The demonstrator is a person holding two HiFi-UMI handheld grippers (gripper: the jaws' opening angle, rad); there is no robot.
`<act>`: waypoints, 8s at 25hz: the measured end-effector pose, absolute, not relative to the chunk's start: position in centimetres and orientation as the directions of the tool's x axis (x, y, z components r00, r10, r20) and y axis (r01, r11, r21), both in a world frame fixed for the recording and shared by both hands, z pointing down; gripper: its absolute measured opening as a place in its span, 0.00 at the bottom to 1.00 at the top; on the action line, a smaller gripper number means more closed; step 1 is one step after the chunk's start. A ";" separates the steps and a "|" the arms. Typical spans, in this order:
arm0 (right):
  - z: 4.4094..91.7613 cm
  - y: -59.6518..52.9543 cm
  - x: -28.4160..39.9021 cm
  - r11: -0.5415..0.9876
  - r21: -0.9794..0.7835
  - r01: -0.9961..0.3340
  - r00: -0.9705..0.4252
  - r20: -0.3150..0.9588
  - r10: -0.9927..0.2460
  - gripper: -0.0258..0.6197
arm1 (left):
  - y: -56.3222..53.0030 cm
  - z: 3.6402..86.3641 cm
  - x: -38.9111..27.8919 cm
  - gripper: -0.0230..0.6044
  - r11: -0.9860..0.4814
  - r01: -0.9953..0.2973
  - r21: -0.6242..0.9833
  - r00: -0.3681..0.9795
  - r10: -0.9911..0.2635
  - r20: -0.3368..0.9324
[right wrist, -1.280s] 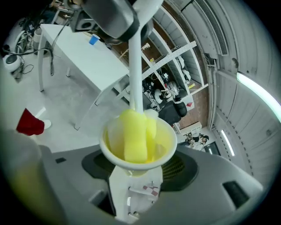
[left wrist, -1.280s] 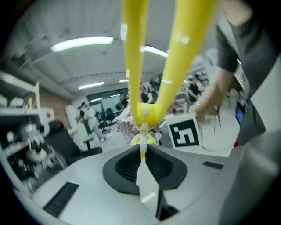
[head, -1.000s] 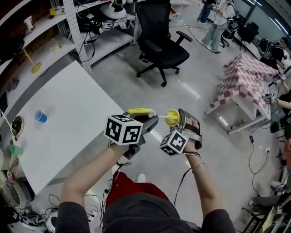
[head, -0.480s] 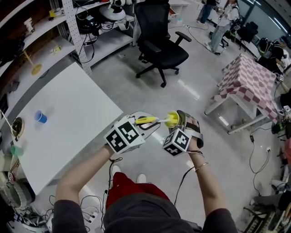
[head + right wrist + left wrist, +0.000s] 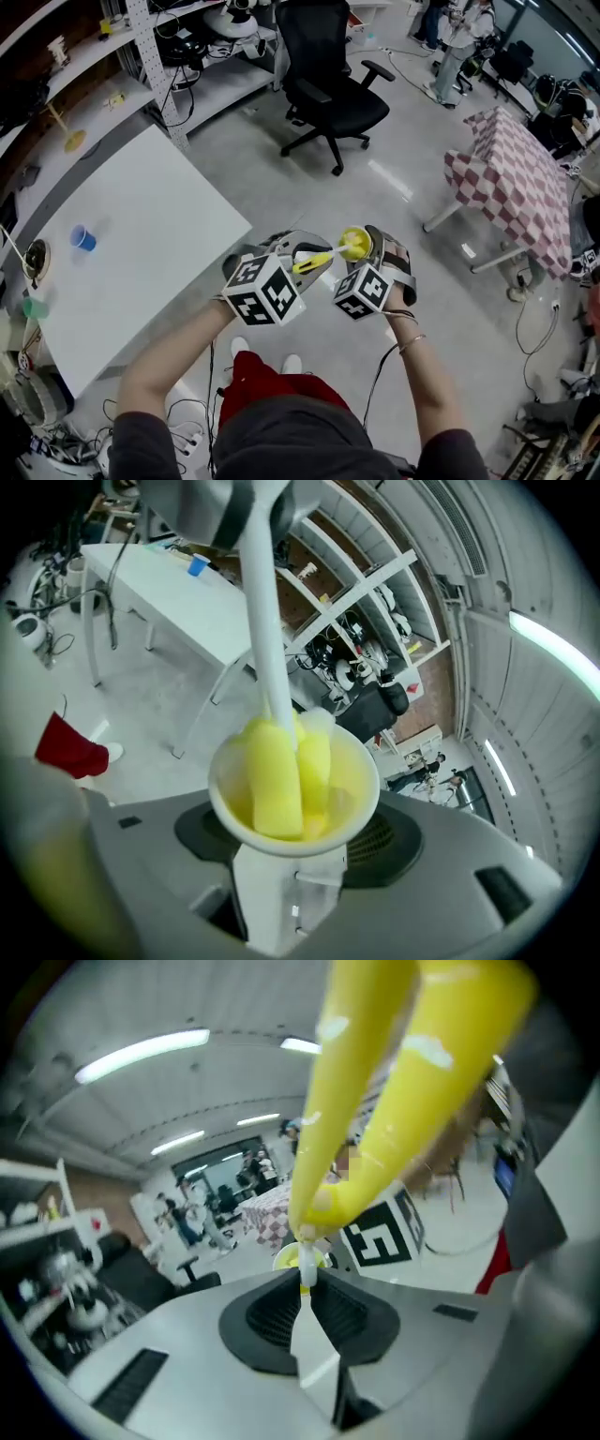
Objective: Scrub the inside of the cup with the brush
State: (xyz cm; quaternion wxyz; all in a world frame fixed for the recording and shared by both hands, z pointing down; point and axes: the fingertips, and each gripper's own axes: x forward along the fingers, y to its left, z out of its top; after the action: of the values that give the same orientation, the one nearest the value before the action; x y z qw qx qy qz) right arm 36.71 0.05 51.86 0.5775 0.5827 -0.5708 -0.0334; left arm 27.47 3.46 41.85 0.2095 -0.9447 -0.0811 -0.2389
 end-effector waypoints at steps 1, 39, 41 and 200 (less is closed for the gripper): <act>51.9 0.1 36.9 0.308 0.708 -0.636 0.349 0.619 -0.703 0.49 | 2.9 41.9 27.6 0.10 -0.952 0.184 -0.243 0.883 0.051 0.466; 50.6 -4.9 26.1 0.221 0.345 -0.912 0.036 0.604 -0.796 0.49 | -2.5 37.2 10.5 0.10 -0.656 -0.389 0.647 0.836 -0.546 -0.052; 50.4 -5.6 24.5 0.237 0.317 -0.918 0.002 0.603 -0.798 0.49 | -3.0 37.0 9.0 0.10 -0.649 -0.431 0.626 0.807 -0.588 -0.054; 46.0 -26.1 1.6 0.386 -0.081 -0.919 -0.384 0.402 -0.831 0.07 | -23.7 37.9 -13.0 0.10 -0.376 -0.819 0.435 0.403 -0.915 -0.032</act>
State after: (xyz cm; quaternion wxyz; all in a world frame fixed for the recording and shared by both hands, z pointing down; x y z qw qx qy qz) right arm 1.60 -26.11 46.01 0.1493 0.5344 -0.8188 0.1470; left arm -12.96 -23.66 37.87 -0.1783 -0.8183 0.5295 0.1348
